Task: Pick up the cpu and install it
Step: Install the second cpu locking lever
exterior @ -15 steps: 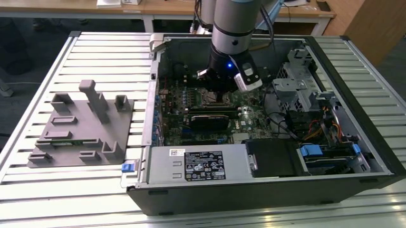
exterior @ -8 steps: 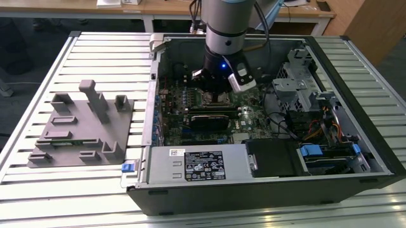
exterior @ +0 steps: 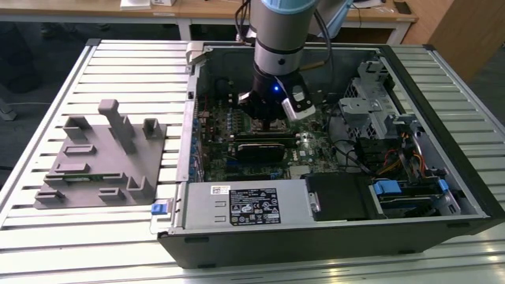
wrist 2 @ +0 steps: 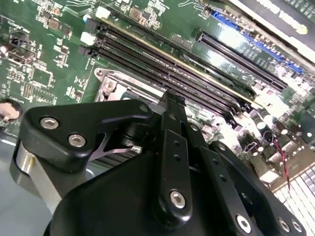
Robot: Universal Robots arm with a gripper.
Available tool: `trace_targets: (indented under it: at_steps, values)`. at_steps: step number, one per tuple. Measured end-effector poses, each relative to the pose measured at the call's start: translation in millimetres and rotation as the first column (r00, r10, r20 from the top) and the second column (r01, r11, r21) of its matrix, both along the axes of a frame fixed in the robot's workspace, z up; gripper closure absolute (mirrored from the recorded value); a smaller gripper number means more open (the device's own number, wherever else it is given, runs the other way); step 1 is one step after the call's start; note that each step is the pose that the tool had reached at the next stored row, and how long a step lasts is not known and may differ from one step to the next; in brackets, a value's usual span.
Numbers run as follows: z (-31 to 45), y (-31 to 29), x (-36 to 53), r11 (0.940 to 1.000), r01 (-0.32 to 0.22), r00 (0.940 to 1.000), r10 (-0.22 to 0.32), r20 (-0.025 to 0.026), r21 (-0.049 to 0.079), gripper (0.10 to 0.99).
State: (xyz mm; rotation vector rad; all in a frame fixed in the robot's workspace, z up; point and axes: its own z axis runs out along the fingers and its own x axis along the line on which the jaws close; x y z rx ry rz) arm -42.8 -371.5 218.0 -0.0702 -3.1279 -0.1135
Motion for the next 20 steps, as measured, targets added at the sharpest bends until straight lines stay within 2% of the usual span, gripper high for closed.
trace_targets:
  at_steps: [2,6,8,11,12,20]
  values:
    - [-2.2,-0.1,-0.3,1.0000,0.000,1.0000,0.000,0.0000,0.005,0.969]
    - [-3.8,-2.0,-2.2,0.9997,0.000,1.0000,0.000,0.0001,0.025,0.969]
    - [-3.9,-4.1,-3.0,0.9992,0.000,1.0000,0.000,0.0001,0.040,0.969]
    - [-3.8,-7.3,-4.1,0.9973,0.000,1.0000,0.000,0.0001,0.073,0.969]
    - [-4.0,-8.8,-4.5,0.9968,0.000,1.0000,0.000,0.0002,0.080,0.969]
    - [-4.9,-22.4,-13.3,0.9951,0.000,1.0000,0.000,0.0001,0.099,0.969]
